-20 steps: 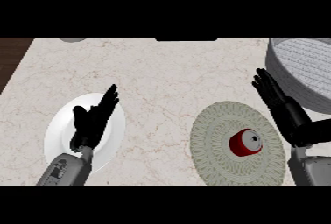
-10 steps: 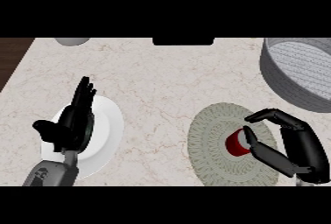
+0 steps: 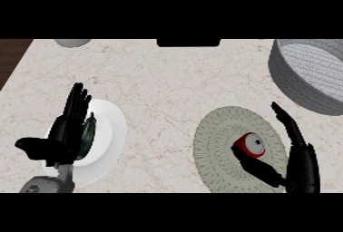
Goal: Pick the can from the placemat and place it in the basket
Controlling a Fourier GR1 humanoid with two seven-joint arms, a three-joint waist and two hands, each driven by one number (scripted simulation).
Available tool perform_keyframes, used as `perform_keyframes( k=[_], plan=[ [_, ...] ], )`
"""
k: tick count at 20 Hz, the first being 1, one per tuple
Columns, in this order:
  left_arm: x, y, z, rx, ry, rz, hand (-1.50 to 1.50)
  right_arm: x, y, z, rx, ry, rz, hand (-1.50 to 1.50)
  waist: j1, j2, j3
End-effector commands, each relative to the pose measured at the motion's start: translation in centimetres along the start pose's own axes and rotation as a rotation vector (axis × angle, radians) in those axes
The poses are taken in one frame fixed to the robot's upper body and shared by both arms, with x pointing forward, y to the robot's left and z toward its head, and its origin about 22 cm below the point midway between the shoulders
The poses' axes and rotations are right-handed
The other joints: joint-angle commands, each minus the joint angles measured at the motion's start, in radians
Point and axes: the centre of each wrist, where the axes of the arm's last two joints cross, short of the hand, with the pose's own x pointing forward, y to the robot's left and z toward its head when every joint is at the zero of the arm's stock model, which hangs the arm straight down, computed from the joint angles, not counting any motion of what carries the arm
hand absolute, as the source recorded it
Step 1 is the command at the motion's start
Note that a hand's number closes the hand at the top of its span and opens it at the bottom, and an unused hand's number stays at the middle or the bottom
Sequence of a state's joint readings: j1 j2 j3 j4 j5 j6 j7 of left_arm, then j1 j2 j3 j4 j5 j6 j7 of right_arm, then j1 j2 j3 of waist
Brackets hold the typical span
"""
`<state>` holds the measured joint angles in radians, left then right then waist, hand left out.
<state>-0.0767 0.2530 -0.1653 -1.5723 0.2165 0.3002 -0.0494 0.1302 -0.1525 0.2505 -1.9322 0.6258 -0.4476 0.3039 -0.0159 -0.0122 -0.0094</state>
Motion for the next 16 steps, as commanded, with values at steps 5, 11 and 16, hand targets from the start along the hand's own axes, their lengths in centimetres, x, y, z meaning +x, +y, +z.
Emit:
perform_keyframes(
  k=[5,11,16],
  plan=[
    [0.0,0.4,0.8,0.018,-0.008,-0.006,0.0,0.4,-5.3,-0.1,-0.049,0.262,0.518,-1.5,-0.012,0.002,-0.008],
    [-0.3,-1.0,1.5,-0.017,0.001,0.009,0.0,6.2,-6.6,1.5,0.194,0.376,0.644,-1.5,0.018,0.008,-0.001],
    [0.4,-0.1,1.1,-0.041,-0.01,0.019,0.0,11.2,-6.6,2.4,0.291,0.414,0.587,-1.5,0.036,0.011,0.002]
  ],
)
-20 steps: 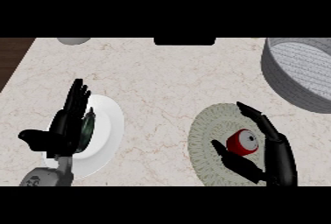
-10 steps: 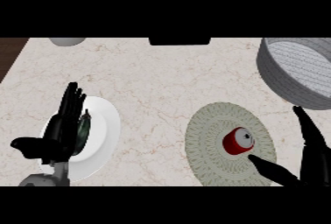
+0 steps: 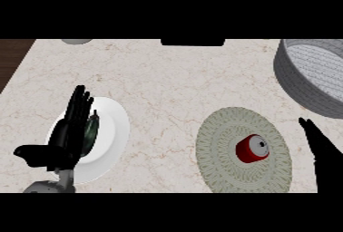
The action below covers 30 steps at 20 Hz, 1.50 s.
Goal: Pick the can from the placemat and place it in the basket
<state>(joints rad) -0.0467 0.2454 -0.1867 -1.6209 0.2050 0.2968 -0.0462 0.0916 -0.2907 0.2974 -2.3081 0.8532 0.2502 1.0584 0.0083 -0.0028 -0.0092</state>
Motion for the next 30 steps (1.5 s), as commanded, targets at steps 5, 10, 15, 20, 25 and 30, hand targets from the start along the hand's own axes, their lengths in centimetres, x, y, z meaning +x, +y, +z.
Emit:
perform_keyframes(
  k=[5,10,15,20,25,30],
  plan=[
    [-0.2,0.4,-0.1,-0.003,-0.006,0.011,0.0,3.7,-1.5,0.3,0.06,0.14,0.116,-1.5,0.001,0.004,0.005],
    [0.7,0.9,0.3,0.009,-0.016,-0.001,0.0,4.1,-0.2,-0.4,0.087,0.21,0.172,-1.5,0.006,0.001,0.005],
    [0.2,0.5,0.6,0.005,0.003,0.008,0.0,4.6,0.1,-0.4,0.102,0.209,0.143,-1.5,-0.006,0.001,0.007],
    [0.4,0.1,0.1,0.012,-0.003,0.01,0.0,6.0,0.3,-1.2,0.124,0.187,0.111,-1.5,-0.005,0.002,0.008],
    [0.8,-0.5,0.8,0.018,-0.007,-0.004,0.0,4.4,1.9,-1.7,0.129,0.172,0.101,-1.5,-0.008,0.002,0.009],
    [1.4,-0.2,0.4,0.009,-0.023,0.004,0.0,4.5,3.1,-3.0,0.106,0.177,0.13,-1.5,-0.006,0.002,0.009]
  ],
)
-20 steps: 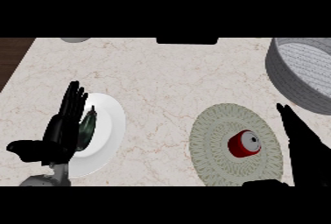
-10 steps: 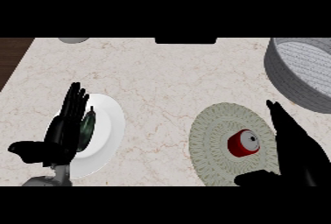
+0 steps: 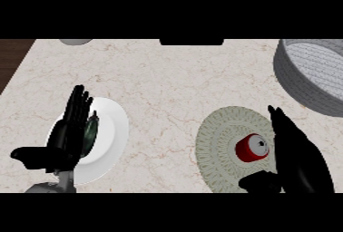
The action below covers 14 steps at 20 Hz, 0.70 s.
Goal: Pick the can from the placemat and place it in the basket
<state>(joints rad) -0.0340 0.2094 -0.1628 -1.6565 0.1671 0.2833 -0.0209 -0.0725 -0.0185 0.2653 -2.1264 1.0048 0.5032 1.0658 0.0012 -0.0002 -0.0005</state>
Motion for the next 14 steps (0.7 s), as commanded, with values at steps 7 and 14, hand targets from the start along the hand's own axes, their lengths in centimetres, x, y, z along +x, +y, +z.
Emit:
perform_keyframes(
  k=[7,14],
  plan=[
    [0.8,0.8,-0.7,0.015,0.015,0.015,0.0,0.2,2.5,0.1,-0.018,0.127,0.025,-1.5,-0.002,0.0,0.0],
    [-0.1,0.9,-0.9,-0.01,0.009,0.004,0.0,-0.1,1.5,-2.1,-0.009,0.149,0.028,-1.5,-0.003,0.0,0.0]
  ],
)
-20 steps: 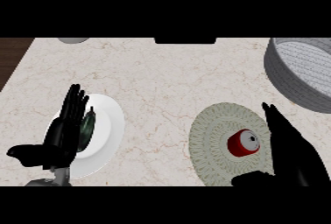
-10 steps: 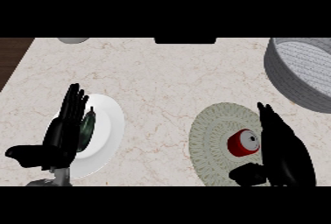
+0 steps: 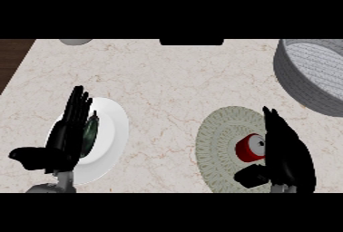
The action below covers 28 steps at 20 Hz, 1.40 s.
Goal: Pick the can from the placemat and place it in the basket
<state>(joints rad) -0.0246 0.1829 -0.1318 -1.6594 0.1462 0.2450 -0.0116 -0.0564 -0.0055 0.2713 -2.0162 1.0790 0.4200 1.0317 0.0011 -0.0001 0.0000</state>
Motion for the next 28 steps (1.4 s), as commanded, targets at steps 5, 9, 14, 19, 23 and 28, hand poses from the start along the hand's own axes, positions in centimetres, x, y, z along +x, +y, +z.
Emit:
perform_keyframes(
  k=[5,9,14,19,23,28],
  plan=[
    [1.4,0.3,0.6,0.0,-0.002,-0.006,0.0,-0.2,0.8,-1.1,0.04,0.111,0.023,-1.5,0.001,-0.001,0.0],
    [0.3,1.6,1.2,-0.003,-0.013,0.0,0.0,-1.1,1.0,-2.9,0.062,0.14,0.012,-1.5,0.002,0.0,0.0],
    [-0.1,1.0,0.6,0.015,-0.019,-0.009,0.0,0.2,3.9,-2.9,0.087,0.124,0.002,-1.5,0.002,0.0,0.0],
    [-0.7,1.2,0.0,0.002,0.003,-0.007,0.0,-2.4,3.1,-3.9,0.089,0.111,0.004,-1.5,-0.001,0.0,0.0],
    [-0.1,-0.3,-0.3,-0.011,0.002,-0.002,0.0,-2.6,4.4,-4.2,0.079,0.119,0.013,-1.5,-0.002,0.0,0.0],
    [-1.6,-0.1,-0.1,0.0,0.007,-0.001,0.0,-1.8,5.2,-5.4,0.085,0.131,-0.008,-1.5,-0.001,0.0,0.0]
  ],
)
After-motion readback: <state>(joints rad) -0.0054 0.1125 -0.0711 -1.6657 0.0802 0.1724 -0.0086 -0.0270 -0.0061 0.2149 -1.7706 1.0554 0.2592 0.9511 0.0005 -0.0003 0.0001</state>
